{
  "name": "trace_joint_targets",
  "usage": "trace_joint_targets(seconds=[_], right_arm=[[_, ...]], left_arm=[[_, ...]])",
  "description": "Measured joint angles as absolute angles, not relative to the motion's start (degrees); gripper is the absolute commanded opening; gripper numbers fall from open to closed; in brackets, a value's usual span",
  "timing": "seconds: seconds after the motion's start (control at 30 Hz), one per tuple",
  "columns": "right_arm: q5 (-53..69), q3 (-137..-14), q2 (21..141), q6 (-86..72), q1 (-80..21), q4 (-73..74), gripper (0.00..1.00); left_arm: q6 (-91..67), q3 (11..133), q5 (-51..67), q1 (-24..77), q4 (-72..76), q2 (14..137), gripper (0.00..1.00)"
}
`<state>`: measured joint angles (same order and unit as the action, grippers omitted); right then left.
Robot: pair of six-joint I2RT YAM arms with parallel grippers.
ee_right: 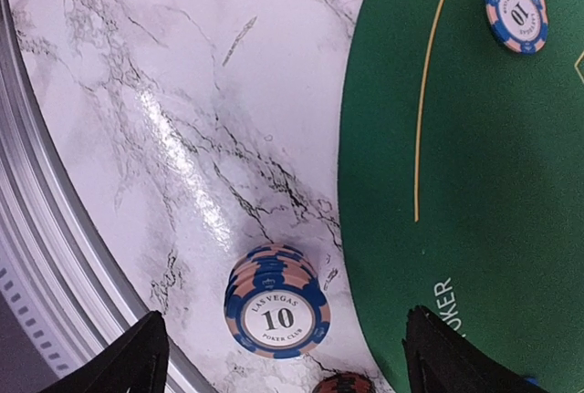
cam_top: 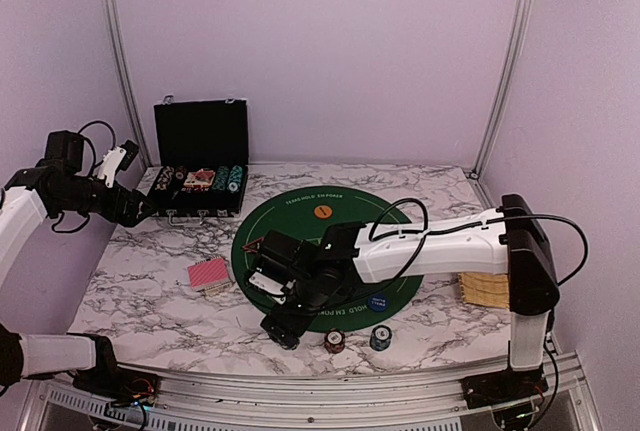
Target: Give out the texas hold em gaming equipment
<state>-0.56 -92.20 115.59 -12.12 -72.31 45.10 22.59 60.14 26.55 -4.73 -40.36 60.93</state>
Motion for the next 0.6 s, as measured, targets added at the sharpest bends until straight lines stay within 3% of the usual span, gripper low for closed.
trace_joint_targets(seconds=[0.27, 0.6], right_arm=[[-1.1, -92.3, 117.9, -11.9, -72.3, 45.1, 0.86], [-0.9, -92.4, 119.1, -11.7, -72.3, 45.1, 0.74]], left_arm=[[22.6, 60.1, 26.7, -4.7, -40.6, 60.9, 0.99], [22.6, 60.1, 27.0, -4.7, -40.6, 60.9, 0.99]])
